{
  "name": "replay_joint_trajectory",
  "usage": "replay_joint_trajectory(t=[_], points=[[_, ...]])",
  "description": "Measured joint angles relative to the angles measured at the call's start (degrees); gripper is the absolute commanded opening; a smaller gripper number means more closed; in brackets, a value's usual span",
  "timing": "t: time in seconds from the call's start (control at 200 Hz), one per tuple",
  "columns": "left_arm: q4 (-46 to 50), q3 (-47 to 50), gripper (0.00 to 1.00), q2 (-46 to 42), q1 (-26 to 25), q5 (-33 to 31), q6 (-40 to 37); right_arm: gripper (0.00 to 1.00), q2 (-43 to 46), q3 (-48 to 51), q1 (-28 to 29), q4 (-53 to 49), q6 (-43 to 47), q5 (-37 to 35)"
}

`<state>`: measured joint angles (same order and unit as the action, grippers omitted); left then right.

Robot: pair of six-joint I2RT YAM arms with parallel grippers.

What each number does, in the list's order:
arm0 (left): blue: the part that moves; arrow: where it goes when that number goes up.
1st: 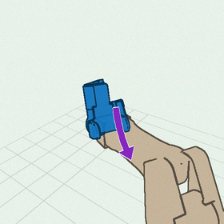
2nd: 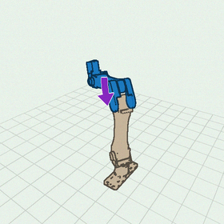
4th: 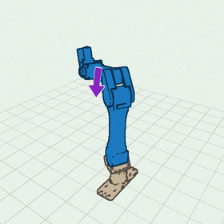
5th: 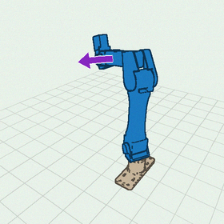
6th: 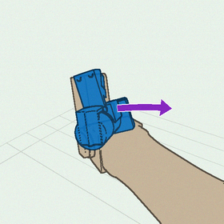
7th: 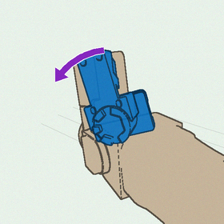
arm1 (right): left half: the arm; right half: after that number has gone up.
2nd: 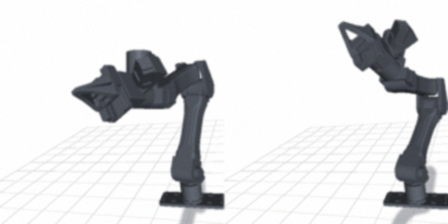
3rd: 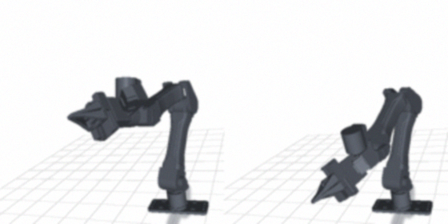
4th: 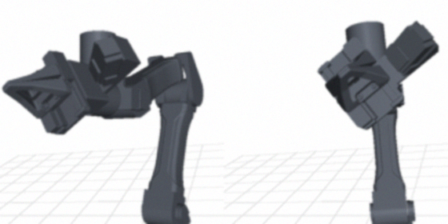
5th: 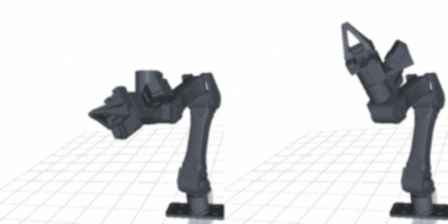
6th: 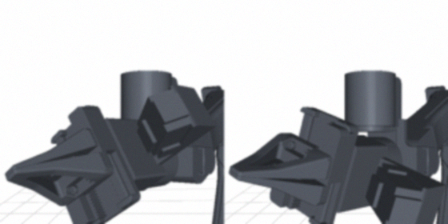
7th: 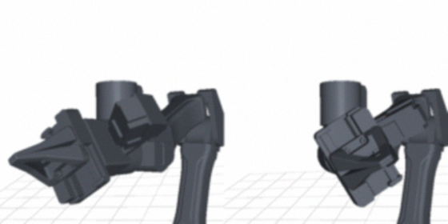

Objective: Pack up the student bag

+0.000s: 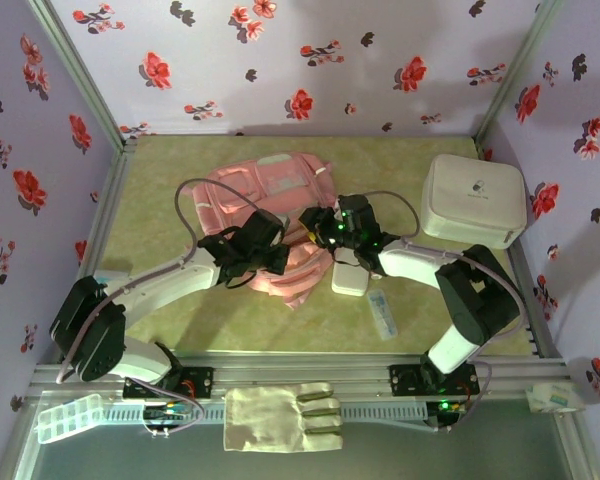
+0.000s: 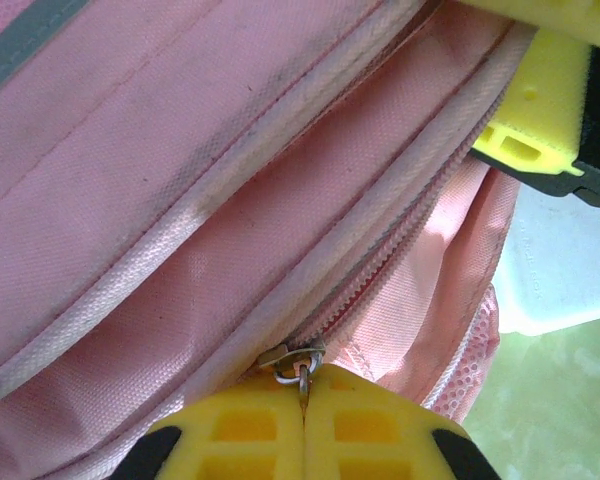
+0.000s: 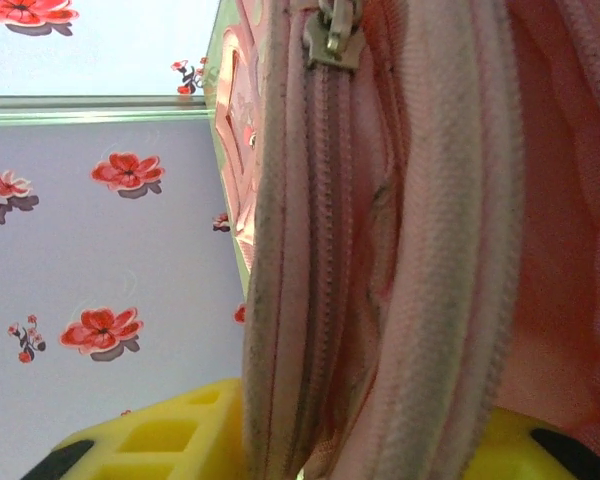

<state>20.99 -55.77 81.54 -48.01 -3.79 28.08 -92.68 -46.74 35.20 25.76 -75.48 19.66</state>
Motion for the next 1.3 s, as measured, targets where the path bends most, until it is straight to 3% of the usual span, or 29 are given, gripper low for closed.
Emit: replay_joint_trajectory(t=[0.115, 0.23, 0.72, 1.3], points=[[0.04, 0.0, 0.0, 0.0, 0.0, -0.02, -0.02, 0.18, 0.0, 0.0, 0.0, 0.02, 0.42, -0.07], [0.31, 0.0, 0.0, 0.0, 0.0, -0.02, -0.9, 0.14, 0.0, -0.02, -0.48, 0.04, 0.42, -0.17], [-0.83, 1.03, 0.0, -4.98, 5.09, 1.33, -11.96, 0.1, -0.83, -7.8, -3.02, -5.77, 3.56, 4.2], [0.09, 10.99, 0.0, -13.75, 11.74, -0.79, -12.57, 0.09, -1.64, -8.28, -6.21, -6.14, 3.48, 8.48]])
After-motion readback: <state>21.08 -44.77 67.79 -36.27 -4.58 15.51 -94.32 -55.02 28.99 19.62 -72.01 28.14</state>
